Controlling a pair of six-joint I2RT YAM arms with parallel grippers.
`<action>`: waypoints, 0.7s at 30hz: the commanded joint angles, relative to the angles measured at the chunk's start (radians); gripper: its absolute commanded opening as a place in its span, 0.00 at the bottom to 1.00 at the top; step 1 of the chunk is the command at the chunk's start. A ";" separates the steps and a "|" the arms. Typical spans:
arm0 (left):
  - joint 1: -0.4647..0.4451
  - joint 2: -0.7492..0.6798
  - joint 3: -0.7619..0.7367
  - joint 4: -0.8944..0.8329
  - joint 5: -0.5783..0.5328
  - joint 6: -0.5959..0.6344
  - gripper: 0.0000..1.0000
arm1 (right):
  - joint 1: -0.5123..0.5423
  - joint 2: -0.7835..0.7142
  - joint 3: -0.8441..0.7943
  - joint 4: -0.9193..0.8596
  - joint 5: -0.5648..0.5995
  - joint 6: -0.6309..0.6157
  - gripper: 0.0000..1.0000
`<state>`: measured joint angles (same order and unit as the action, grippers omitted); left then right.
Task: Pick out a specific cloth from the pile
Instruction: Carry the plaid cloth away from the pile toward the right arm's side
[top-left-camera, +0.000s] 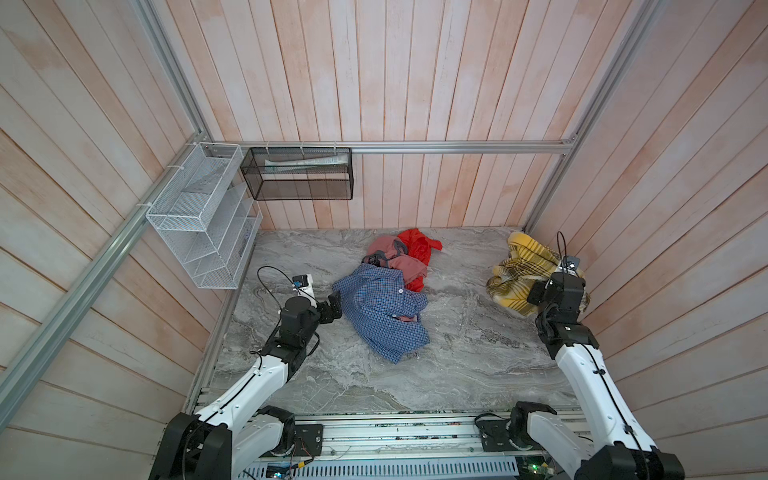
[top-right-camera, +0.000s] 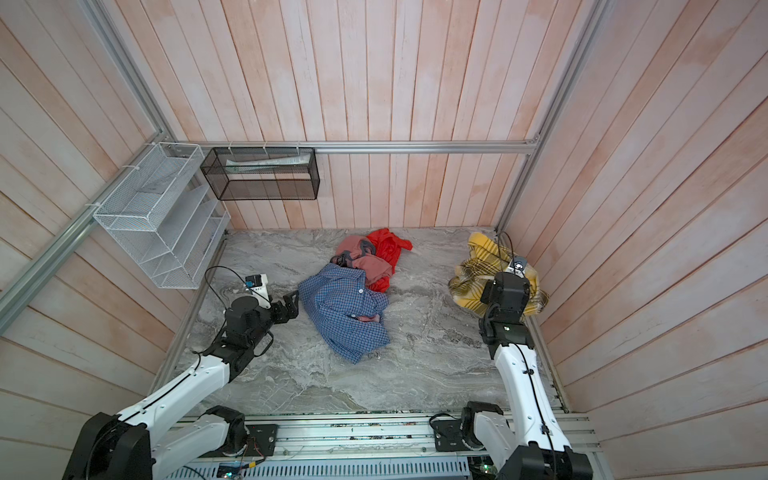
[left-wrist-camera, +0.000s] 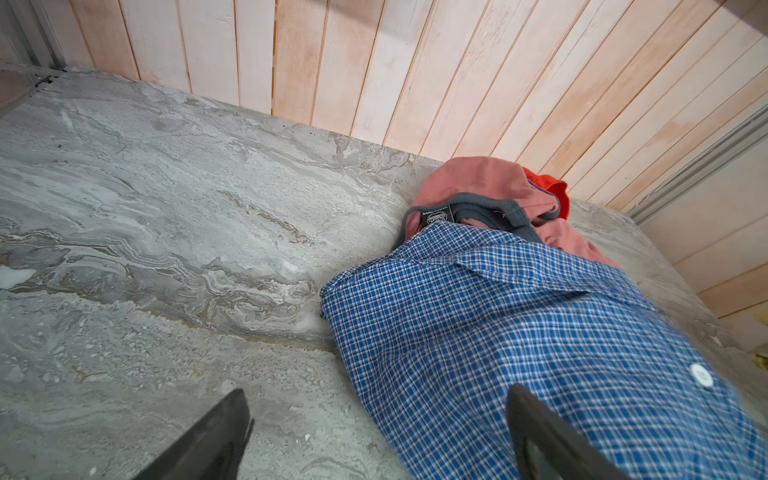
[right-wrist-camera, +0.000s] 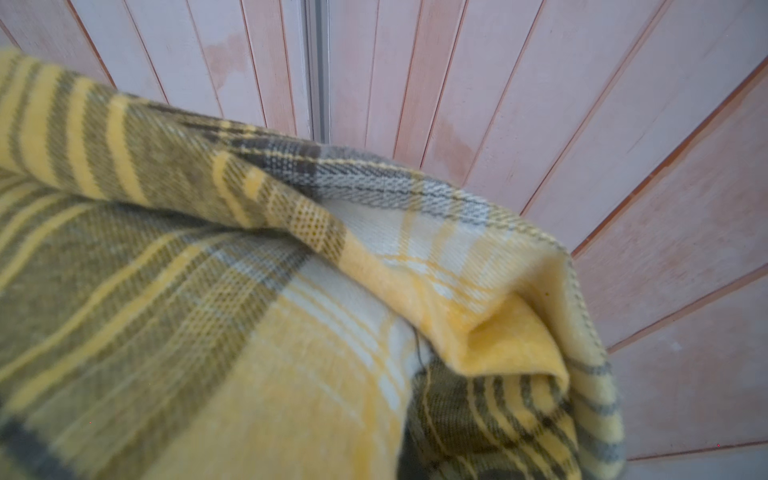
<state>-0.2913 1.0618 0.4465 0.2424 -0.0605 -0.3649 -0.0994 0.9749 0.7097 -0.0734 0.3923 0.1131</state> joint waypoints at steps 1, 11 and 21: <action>-0.003 -0.008 -0.014 0.015 -0.002 -0.014 0.97 | -0.031 0.016 -0.026 0.108 -0.029 0.043 0.00; -0.004 -0.020 -0.019 0.004 -0.007 -0.016 0.97 | -0.092 0.200 -0.025 0.147 -0.092 0.091 0.00; -0.003 0.010 -0.012 0.009 0.006 -0.027 0.97 | -0.112 0.465 0.044 0.155 -0.075 0.110 0.00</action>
<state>-0.2913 1.0634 0.4400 0.2436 -0.0593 -0.3828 -0.2016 1.3808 0.6964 0.0498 0.3138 0.1947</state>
